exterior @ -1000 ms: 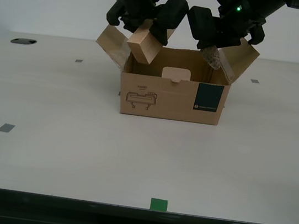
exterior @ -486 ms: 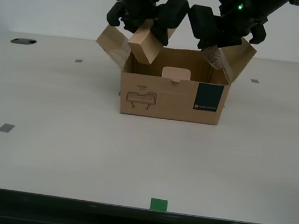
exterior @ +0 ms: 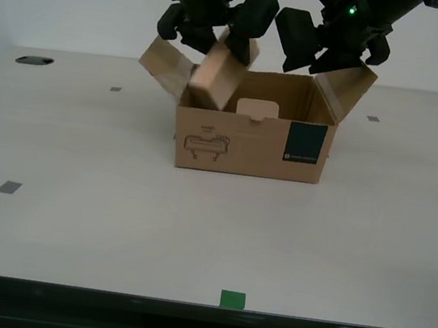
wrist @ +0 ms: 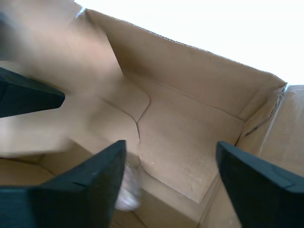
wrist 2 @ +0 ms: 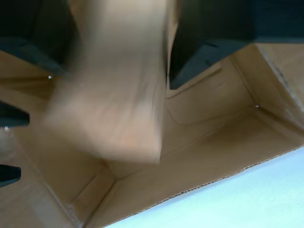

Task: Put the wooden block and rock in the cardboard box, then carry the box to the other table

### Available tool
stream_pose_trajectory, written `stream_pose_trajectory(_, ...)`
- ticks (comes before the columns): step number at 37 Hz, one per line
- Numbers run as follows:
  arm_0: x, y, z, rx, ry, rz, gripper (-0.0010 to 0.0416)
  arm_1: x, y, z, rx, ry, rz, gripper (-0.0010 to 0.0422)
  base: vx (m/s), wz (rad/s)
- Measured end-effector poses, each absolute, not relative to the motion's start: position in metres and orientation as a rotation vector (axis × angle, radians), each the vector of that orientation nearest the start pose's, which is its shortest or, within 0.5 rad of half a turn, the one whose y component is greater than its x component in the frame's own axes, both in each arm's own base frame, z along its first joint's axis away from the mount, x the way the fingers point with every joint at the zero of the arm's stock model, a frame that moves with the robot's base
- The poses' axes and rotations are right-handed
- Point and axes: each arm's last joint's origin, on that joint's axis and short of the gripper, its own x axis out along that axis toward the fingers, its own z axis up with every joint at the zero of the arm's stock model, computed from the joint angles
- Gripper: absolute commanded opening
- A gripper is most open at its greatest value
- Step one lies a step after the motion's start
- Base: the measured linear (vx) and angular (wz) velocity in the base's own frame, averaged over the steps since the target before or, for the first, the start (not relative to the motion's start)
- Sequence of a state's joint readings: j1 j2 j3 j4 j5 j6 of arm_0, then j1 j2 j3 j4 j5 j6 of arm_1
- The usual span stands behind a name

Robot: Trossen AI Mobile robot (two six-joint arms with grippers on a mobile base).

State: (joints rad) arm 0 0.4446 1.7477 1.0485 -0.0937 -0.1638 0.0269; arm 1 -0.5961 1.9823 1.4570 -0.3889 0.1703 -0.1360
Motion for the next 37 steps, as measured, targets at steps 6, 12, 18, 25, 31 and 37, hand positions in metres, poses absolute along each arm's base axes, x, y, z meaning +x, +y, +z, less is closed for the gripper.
stream_pose_trajectory(6,0.322,0.158,0.182,-0.089,0.818,0.563,0.0353,0.350,-0.243,0.198,0.066,0.963,-0.641,0.0300,0.000,0.000)
stream_pose_trajectory(12,0.322,0.158,0.182,-0.090,0.824,0.563,0.0386,0.350,-0.243,0.198,0.056,0.966,-0.635,0.0329,0.000,0.000)
stream_pose_trajectory(18,0.322,0.158,0.184,-0.089,0.818,0.563,0.0394,0.350,-0.243,0.198,0.052,0.968,-0.633,0.0334,0.000,0.000)
stream_pose_trajectory(25,0.321,0.158,0.200,-0.083,0.774,0.568,0.0394,0.350,-0.243,0.199,0.041,0.972,-0.627,0.0334,0.000,0.000)
stream_pose_trajectory(31,0.321,0.158,0.220,-0.083,0.772,0.568,0.0394,0.348,-0.242,0.207,-0.004,0.970,-0.608,0.0334,0.000,0.000)
stream_pose_trajectory(37,0.323,0.159,0.241,-0.086,0.797,0.565,0.0394,0.345,-0.239,0.226,-0.018,0.967,-0.602,0.0334,0.000,0.000)
